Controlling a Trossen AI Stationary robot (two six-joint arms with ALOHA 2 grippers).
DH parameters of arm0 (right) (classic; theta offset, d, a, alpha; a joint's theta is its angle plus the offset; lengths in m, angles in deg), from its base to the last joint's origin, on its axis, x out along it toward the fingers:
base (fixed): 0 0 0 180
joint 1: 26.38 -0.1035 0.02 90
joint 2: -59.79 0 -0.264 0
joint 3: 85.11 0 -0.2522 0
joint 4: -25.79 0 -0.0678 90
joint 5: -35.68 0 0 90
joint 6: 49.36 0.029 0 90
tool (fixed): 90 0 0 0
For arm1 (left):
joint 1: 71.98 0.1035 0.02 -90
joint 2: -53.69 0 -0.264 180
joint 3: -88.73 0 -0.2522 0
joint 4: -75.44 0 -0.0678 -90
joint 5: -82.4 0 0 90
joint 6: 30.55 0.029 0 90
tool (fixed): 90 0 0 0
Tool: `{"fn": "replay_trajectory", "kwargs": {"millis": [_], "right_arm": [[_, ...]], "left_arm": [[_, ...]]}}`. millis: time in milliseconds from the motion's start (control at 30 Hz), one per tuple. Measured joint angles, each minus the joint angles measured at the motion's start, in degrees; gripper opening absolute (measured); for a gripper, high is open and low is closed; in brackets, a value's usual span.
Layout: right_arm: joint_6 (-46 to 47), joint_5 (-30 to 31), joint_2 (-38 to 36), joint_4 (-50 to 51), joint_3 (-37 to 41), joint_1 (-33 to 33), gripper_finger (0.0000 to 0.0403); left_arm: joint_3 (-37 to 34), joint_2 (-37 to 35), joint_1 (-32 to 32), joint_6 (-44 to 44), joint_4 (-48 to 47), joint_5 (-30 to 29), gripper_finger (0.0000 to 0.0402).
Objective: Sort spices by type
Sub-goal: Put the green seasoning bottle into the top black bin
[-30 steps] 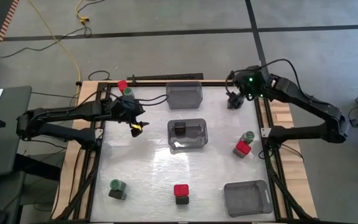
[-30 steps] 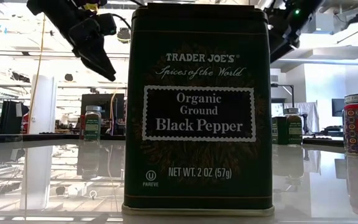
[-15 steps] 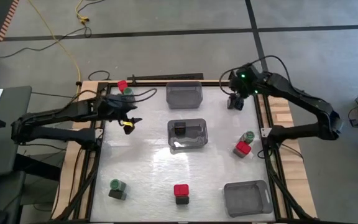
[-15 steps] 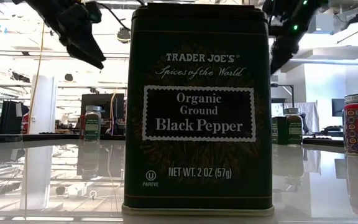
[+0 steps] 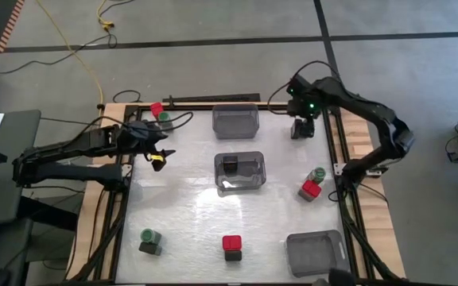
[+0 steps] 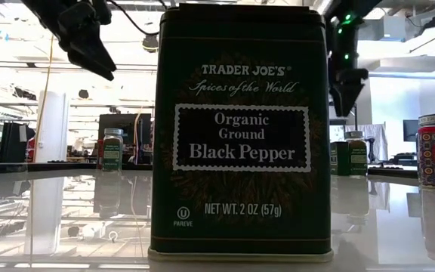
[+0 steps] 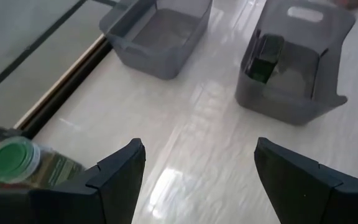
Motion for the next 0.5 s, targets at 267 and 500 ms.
{"fn": "replay_trajectory", "kwargs": {"millis": [267,500], "right_arm": [[-0.3,0.6,4.7,0.7,0.0,4.1,0.0342],[-3.8,0.6,7.9,0.2,0.0,6.7,0.0342]], "left_arm": [[0.0,0.0,0.0,0.0,-1.2,-0.3,0.029],[0.0,0.0,0.0,0.4,-1.4,-0.9,0.029]]}}
